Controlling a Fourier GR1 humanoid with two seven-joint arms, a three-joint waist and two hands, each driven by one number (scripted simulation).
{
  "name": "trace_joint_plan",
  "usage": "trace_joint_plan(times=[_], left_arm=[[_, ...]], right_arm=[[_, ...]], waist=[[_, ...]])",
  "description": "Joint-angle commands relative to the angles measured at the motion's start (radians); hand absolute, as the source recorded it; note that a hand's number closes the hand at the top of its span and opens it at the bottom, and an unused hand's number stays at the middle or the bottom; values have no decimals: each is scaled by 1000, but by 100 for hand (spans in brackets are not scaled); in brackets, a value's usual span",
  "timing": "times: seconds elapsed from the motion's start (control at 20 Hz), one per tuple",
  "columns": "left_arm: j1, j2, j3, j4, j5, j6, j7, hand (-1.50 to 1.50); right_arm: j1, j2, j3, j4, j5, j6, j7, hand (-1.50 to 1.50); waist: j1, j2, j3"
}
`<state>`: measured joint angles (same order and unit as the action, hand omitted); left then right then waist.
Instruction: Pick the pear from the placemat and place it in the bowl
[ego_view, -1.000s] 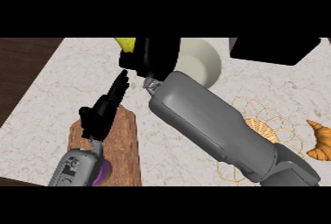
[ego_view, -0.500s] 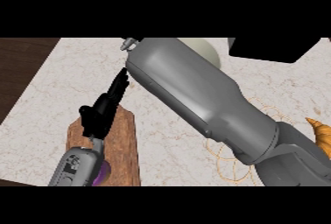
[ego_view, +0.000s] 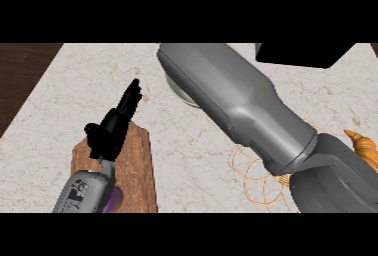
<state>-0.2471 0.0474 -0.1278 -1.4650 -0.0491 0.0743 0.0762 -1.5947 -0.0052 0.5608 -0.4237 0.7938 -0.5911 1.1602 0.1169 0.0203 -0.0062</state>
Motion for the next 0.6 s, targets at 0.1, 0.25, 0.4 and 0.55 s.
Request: trace_joint_plan(times=[0.1, 0.25, 0.4, 0.55], left_arm=[[4, -8, -4, -10, -17, 20, -7, 0], [19, -13, 3, -11, -10, 22, -15, 0], [1, 6, 17, -37, 13, -1, 48, 0], [14, 14, 31, -2, 9, -2, -7, 0]], right_arm=[[-4, 5, 25, 88, -16, 26, 157, 150], [83, 5, 36, 127, -4, -57, 105, 150], [120, 5, 40, 157, -9, -44, 78, 150], [179, 5, 15, 178, -26, -100, 44, 150]], waist=[[-7, 1, 1], [-22, 3, 3], [-30, -1, 4], [-43, 1, 4]])
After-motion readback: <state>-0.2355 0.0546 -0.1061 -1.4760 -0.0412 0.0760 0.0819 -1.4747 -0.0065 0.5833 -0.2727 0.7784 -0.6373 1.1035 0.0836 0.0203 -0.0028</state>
